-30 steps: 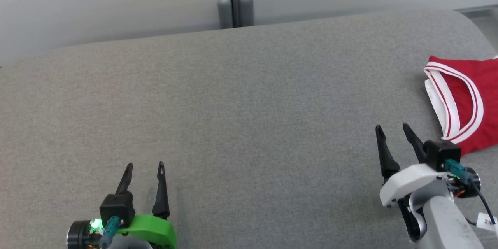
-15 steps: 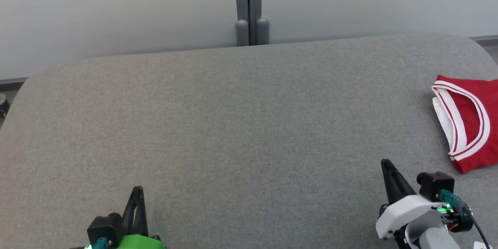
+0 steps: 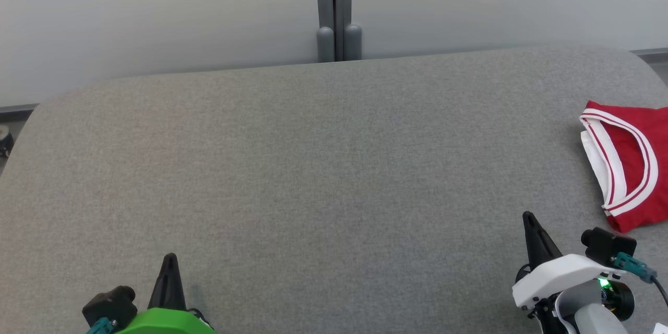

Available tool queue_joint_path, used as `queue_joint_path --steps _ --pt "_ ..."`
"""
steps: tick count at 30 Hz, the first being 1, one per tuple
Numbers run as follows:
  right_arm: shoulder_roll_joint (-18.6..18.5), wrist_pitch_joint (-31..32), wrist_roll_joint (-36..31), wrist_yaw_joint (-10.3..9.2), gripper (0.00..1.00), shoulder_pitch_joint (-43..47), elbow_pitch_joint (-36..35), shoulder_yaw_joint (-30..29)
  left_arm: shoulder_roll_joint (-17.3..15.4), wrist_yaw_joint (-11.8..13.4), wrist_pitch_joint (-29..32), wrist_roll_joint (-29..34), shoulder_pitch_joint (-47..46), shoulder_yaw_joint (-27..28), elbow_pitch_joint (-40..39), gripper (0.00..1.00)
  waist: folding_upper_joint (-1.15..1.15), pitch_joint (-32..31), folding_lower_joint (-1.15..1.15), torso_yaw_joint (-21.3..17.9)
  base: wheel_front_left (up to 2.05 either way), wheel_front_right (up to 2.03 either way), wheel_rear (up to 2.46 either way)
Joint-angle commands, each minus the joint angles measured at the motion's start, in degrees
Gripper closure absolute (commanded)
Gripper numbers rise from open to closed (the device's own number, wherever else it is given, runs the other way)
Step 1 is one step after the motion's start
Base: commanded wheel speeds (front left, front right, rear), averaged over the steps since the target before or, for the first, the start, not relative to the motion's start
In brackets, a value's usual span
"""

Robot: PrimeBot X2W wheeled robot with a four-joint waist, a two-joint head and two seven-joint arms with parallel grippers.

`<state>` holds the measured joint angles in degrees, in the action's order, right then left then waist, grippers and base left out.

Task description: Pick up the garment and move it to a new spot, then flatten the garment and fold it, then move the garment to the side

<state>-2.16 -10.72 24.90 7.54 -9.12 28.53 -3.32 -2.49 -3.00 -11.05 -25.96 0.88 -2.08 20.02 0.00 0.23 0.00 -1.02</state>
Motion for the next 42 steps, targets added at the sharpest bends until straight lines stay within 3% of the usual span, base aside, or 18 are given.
queue_joint_path --steps 1,42 --pt "-0.3 0.5 2.5 -0.01 1.00 -0.6 -1.5 -0.2 -0.2 -0.3 0.6 -2.5 -1.8 0.5 -1.3 1.00 0.00 0.0 0.00 0.0 0.00 0.00 0.00" --pt "-0.6 8.8 34.6 -0.04 1.00 0.8 -7.9 -1.7 -0.4 -1.6 8.9 -34.1 -4.8 4.6 -4.7 1.00 0.00 -0.1 0.00 0.4 0.00 0.00 0.00"
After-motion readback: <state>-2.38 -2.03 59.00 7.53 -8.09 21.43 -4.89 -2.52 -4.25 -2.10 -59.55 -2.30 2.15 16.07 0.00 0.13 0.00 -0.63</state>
